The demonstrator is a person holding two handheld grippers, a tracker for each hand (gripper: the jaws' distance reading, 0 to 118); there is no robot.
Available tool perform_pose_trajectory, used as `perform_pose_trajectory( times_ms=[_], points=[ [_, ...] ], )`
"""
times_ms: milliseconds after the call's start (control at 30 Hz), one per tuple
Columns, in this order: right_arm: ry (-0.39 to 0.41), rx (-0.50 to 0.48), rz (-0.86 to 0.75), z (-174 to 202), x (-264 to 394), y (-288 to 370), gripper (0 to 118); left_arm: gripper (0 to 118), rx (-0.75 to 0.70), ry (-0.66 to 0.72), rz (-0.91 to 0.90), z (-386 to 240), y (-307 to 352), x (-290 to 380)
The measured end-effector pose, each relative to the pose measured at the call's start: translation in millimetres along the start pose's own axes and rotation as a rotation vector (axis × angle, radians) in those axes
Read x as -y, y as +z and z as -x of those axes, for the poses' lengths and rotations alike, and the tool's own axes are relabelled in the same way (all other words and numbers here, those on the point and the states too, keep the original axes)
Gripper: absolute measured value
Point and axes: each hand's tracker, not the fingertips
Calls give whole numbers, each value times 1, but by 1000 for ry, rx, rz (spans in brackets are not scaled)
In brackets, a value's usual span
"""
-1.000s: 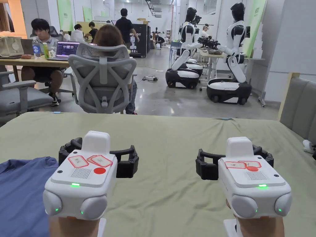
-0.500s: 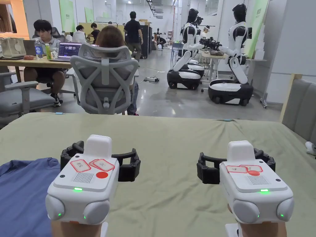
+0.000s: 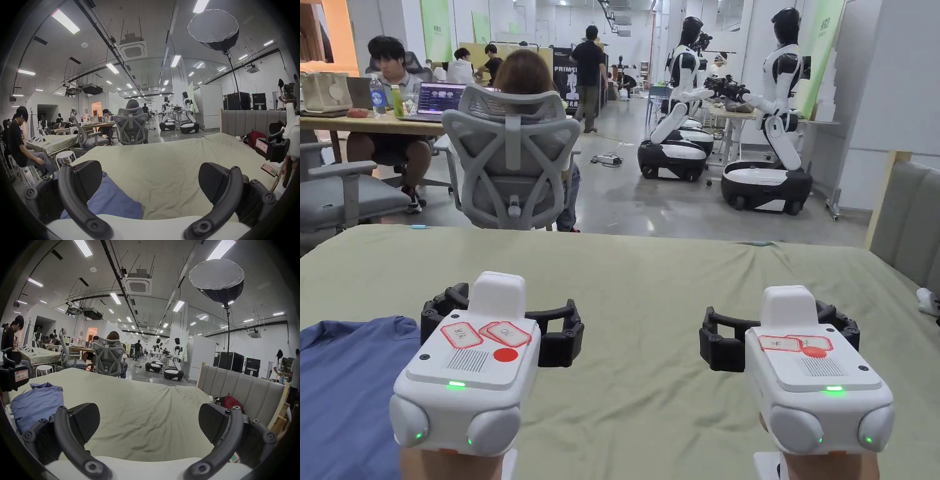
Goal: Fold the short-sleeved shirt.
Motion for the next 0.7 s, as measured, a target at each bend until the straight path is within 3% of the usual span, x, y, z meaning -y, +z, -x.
perform_pose_trajectory(
  times_ms=[100,133,167,200,233,267,300,367,433,500,700],
  points=[
    [-1,8,7,-2,-1,1,118,118,1,-3,-3,0,1,-1],
    [-17,-6,26,-3,-1,2,113,117,-4,-7,-5,-1,1,-1],
    [-42,-33,34,-5,-2,3,95,109,-5,-6,-6,-1,1,-2],
    [-47,-35,27,-7,-3,4,51,74,4,1,-5,0,2,-2],
    [-30,-12,26,-5,-2,4,10,29,21,8,-2,0,1,-3],
    [13,56,15,-3,-2,5,0,0,8,-2,-1,0,-1,-3],
    [22,72,-5,-1,-3,6,0,0,-53,-23,-32,0,0,-1],
    [-41,-38,20,-5,-6,5,0,0,2,5,-13,6,3,1],
    [-15,3,13,3,-9,4,0,0,-13,16,-10,13,6,1],
    [-18,-30,7,17,-15,1,0,0,-47,17,-14,28,12,1],
    [-5,-266,-22,112,-31,-5,0,0,-249,39,7,112,55,10]
  ],
)
